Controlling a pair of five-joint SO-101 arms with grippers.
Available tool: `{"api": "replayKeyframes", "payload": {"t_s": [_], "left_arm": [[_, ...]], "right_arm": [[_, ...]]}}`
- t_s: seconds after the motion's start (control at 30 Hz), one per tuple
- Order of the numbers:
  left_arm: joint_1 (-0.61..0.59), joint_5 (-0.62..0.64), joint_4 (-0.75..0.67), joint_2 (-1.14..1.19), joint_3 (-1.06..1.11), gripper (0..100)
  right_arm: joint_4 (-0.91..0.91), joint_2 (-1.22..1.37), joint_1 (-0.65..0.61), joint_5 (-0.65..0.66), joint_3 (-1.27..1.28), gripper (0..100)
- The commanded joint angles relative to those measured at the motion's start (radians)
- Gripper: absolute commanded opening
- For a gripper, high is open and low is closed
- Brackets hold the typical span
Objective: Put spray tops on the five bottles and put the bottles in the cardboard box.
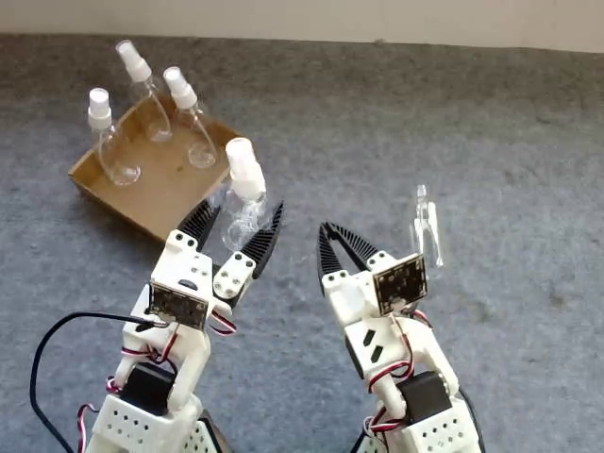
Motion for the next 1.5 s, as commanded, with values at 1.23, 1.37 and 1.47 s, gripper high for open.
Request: {"api": "replayKeyframes", "payload": {"t_s": [1.23, 1.37, 1.47], "left_arm": [[0.116, 0.293, -0.442, 0.918, -0.38, 8], [0.116, 0.347, -0.442, 0.917, -0.375, 8], [0.133, 0.35, -0.442, 0.917, -0.372, 8]], "right_arm": [[-0.028, -0.013, -0.22, -0.008, 0.125, 0.5], [-0.027, -0.013, -0.22, -0.008, 0.124, 0.5], [-0.025, -0.013, -0.22, -0.008, 0.124, 0.5]]}}
